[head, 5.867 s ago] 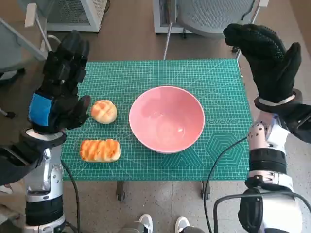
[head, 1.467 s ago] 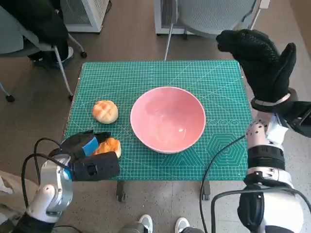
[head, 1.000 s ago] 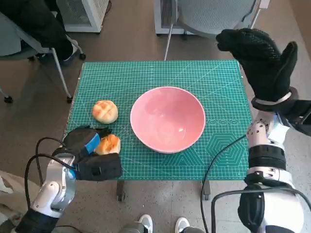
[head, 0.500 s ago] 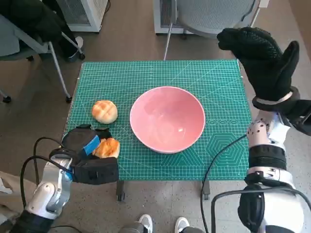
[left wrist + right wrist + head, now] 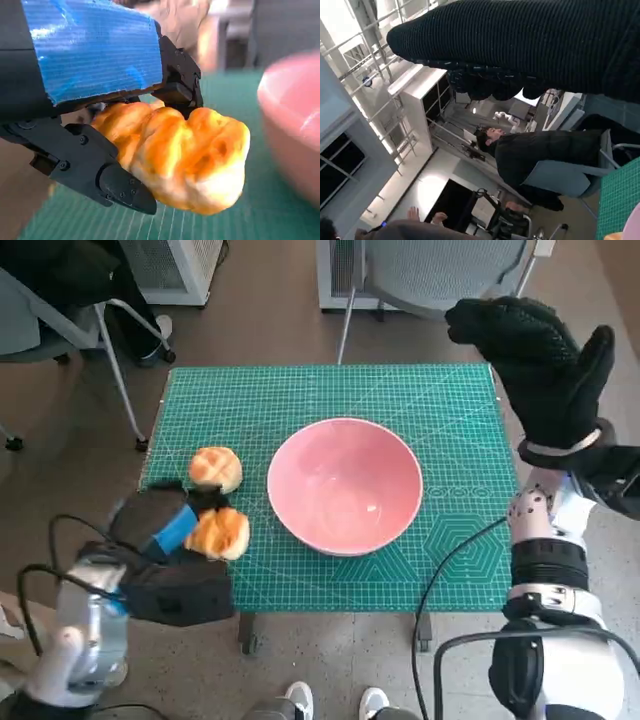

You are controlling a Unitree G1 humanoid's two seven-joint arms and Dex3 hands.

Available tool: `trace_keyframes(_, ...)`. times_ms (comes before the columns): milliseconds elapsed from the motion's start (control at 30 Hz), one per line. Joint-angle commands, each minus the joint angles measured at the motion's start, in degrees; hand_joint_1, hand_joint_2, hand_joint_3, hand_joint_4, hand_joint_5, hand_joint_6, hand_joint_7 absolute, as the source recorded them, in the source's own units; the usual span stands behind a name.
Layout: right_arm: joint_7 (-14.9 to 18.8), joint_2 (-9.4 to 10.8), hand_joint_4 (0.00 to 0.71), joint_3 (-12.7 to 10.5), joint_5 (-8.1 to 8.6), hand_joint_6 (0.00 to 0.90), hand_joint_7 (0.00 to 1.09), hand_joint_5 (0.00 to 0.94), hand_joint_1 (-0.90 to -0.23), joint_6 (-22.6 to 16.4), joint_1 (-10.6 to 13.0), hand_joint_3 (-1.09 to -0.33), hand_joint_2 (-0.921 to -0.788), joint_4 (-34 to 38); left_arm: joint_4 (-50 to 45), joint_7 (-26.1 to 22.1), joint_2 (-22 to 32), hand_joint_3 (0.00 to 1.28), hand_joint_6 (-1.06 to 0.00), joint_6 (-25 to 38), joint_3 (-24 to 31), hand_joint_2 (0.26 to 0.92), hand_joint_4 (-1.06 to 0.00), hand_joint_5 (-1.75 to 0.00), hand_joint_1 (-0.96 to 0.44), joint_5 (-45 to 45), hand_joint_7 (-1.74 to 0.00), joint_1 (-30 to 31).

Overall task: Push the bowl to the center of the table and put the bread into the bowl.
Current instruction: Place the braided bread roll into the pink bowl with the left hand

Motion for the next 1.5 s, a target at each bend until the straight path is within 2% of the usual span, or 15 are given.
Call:
trace_keyframes(33, 0.3, -0.1, 0.215, 0.2, -0.05, 0.288, 0.01, 0.003, -0.716, 0.0, 0.7, -0.820, -0.921, 0.3, -4.6, -1.9, 1.5, 0.06, -0.61, -0.9, 3.0, 0.920, -0.71, -1.13, 0.00, -1.7, -1.19, -1.4)
trace_keyframes(333, 0.5, -0.3, 0.212, 0.1, -0.03, 0.285, 0.01, 0.001, -0.712, 0.2, 0.2, -0.822, -0.921, 0.7, -7.2, -2.0, 2.5, 0.04, -0.65, -4.5, 5.5, 0.919, -0.74, -1.07, 0.00, -3.7, -1.18, -9.7)
trace_keyframes(467, 0.5, -0.3, 0.209, 0.1, 0.06, 0.282, 0.01, 0.000, -0.707, 0.4, 0.1, -0.821, -0.921, 0.6, -6.3, -1.7, 2.0, 0.02, -0.68, -5.9, 4.6, 0.913, -0.78, -1.03, 0.00, -3.5, -1.15, -14.3)
trace_keyframes(600, 0.7, -0.4, 0.209, 0.0, 0.15, 0.281, 0.01, 0.000, -0.706, 0.5, -0.1, -0.821, -0.921, 0.8, -3.5, -0.5, -0.1, 0.01, -0.71, -7.0, 1.1, 0.907, -0.80, -1.01, 0.00, -1.4, -1.11, -20.1)
trace_keyframes(733, 1.0, -0.5, 0.211, -0.1, 0.32, 0.281, 0.01, 0.001, -0.704, 0.7, 0.0, -0.820, -0.921, 0.8, 1.6, 1.9, -3.0, 0.00, -0.72, -8.9, -2.6, 0.905, -0.81, -1.01, 0.00, 0.4, -1.09, -24.9)
trace_keyframes(933, 1.3, -0.5, 0.219, -0.3, 0.58, 0.285, 0.01, 0.005, -0.705, 0.9, 0.1, -0.821, -0.921, 0.6, 10.9, 4.8, -8.1, 0.02, -0.66, -12.4, -7.6, 0.918, -0.78, -1.06, 0.00, 1.0, -1.13, -31.4)
trace_keyframes(1100, 1.5, -0.7, 0.227, -0.3, 0.83, 0.289, 0.02, 0.008, -0.704, 1.0, 0.5, -0.821, -0.921, 0.0, 18.7, 6.8, -12.1, 0.02, -0.67, -14.4, -10.9, 0.919, -0.76, -1.11, 0.00, 1.1, -1.10, -35.8)
trace_keyframes(1233, 1.7, -0.9, 0.233, -0.2, 1.02, 0.293, 0.02, 0.010, -0.702, 0.8, 0.9, -0.822, -0.921, -0.7, 24.8, 8.0, -14.9, 0.03, -0.68, -15.8, -13.0, 0.917, -0.74, -1.14, 0.00, 1.0, -1.08, -38.5)
trace_keyframes(1500, 1.7, -2.2, 0.246, -0.5, 1.47, 0.304, 0.02, 0.013, -0.702, 1.6, 1.5, -0.822, -0.921, -1.4, 34.6, 8.6, -18.6, 0.03, -0.65, -17.6, -16.2, 0.919, -0.75, -1.12, 0.00, 0.8, -1.13, -42.3)
